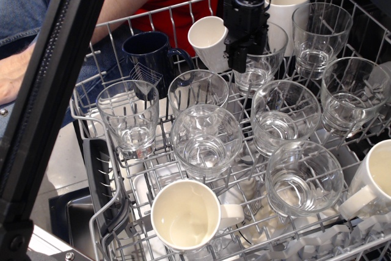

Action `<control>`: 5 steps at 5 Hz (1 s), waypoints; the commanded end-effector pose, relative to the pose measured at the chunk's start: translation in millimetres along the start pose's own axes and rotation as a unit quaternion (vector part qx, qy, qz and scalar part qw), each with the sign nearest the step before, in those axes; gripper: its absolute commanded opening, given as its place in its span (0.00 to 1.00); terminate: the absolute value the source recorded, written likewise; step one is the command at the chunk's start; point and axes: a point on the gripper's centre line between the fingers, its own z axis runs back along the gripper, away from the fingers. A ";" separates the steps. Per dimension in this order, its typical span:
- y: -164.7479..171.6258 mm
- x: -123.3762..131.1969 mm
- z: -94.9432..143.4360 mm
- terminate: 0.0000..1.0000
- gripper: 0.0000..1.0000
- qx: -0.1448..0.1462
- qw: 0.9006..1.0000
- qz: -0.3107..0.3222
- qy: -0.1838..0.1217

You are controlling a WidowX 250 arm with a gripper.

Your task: Pick up glass cup

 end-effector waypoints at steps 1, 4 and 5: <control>-13.7 5.0 28.1 0.00 0.00 -0.042 0.999 -0.005 -0.002; -16.5 0.9 77.0 0.00 0.00 -0.066 0.995 -0.054 0.045; -16.7 5.2 107.0 0.00 0.00 -0.089 0.989 -0.085 0.080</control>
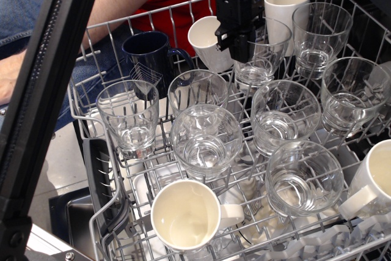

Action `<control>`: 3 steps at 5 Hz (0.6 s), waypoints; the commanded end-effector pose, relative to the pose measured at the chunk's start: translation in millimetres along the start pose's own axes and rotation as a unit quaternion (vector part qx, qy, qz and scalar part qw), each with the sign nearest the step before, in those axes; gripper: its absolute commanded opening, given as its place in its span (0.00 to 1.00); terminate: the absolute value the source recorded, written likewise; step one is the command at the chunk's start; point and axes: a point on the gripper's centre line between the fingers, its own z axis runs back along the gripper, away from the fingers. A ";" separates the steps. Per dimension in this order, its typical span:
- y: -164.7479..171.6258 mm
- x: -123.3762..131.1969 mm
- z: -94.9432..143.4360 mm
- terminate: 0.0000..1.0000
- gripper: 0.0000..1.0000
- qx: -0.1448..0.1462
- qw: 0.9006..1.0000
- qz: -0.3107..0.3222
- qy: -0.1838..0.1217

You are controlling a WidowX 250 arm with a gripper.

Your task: Pick up glass cup

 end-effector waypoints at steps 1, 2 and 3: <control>-4.2 -13.9 102.7 0.00 0.00 -0.113 0.989 -0.093 0.012; 0.9 -22.1 123.1 0.00 0.00 -0.121 0.985 -0.119 0.008; 2.5 -29.6 142.6 0.00 0.00 -0.134 0.977 -0.163 -0.017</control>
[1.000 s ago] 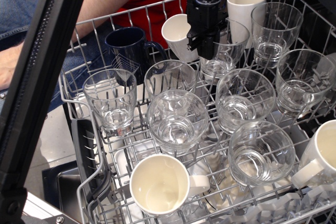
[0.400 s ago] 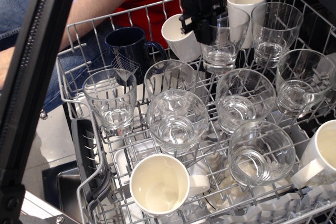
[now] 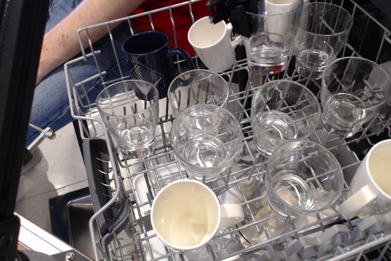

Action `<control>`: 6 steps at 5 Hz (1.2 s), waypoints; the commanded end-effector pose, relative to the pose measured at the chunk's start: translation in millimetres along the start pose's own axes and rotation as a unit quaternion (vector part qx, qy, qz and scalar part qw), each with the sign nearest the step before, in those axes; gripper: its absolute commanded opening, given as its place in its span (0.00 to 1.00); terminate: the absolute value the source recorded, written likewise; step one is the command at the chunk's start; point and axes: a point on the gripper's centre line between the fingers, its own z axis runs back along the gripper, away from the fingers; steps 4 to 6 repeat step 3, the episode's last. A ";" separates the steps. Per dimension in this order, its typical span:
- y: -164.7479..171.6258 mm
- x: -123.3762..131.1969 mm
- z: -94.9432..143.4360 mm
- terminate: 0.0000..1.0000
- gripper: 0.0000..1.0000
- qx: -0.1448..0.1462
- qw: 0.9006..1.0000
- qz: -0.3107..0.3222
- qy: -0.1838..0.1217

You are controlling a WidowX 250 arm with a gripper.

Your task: Pick up glass cup

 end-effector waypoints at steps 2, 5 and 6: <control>-30.4 -14.8 114.7 0.00 0.00 -0.054 0.983 -0.132 -0.115; -36.8 -5.6 129.5 1.00 0.00 -0.019 0.981 -0.151 -0.121; -36.8 -5.6 129.5 1.00 0.00 -0.019 0.981 -0.151 -0.121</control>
